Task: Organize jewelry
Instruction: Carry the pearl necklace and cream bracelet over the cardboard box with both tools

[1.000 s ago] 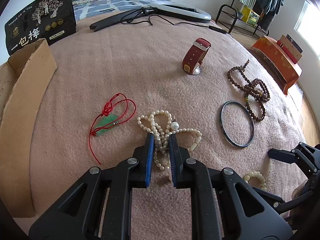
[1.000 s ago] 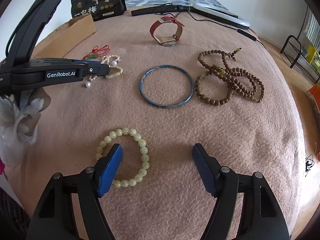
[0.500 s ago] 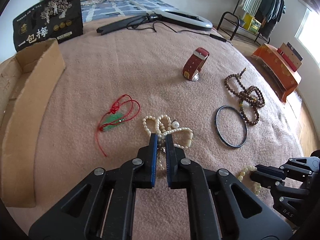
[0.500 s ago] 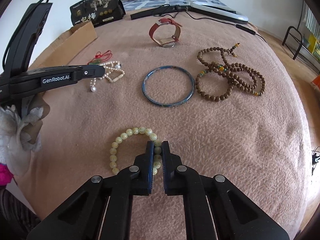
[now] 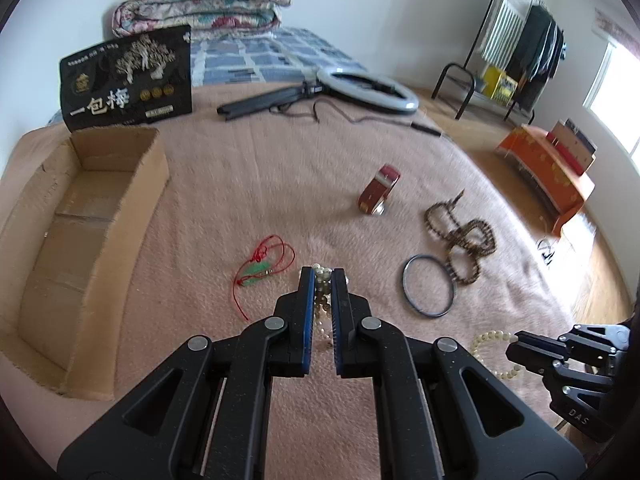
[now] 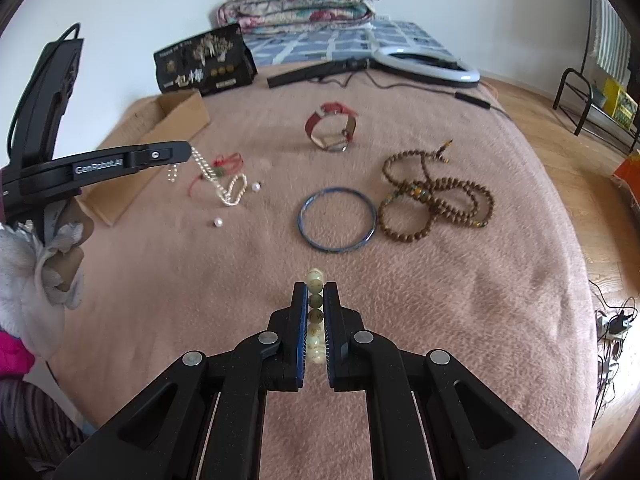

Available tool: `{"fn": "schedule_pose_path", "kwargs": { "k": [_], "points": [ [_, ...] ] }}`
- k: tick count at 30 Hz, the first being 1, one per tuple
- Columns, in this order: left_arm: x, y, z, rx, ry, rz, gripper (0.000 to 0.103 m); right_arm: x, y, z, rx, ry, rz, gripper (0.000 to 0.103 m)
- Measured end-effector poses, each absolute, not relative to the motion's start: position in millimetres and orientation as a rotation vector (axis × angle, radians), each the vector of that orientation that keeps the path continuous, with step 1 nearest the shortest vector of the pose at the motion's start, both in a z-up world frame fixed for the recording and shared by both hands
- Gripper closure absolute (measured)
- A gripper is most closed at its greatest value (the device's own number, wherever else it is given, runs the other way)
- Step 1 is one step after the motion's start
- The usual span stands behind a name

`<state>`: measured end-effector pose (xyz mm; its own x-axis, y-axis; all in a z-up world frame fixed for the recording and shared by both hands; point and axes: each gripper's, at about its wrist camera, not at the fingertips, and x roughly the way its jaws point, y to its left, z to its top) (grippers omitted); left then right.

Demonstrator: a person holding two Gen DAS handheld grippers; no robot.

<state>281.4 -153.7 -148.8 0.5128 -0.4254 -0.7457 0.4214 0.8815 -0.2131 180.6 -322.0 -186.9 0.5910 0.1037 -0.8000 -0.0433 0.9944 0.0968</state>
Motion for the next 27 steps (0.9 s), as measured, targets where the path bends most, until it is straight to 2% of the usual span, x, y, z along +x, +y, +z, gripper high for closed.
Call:
{"fn": "schedule_pose_path", "kwargs": {
  "k": [16,27],
  "points": [
    [252,-104,-76,-0.065,0.760,-0.490,0.098,161,-311,-137,0.053,0.829,0.095,0.097],
    [243,-51,-37,-0.089,0.676,-0.420,0.098,183,-270,-99,0.002,0.764,0.190,0.097]
  ]
}}
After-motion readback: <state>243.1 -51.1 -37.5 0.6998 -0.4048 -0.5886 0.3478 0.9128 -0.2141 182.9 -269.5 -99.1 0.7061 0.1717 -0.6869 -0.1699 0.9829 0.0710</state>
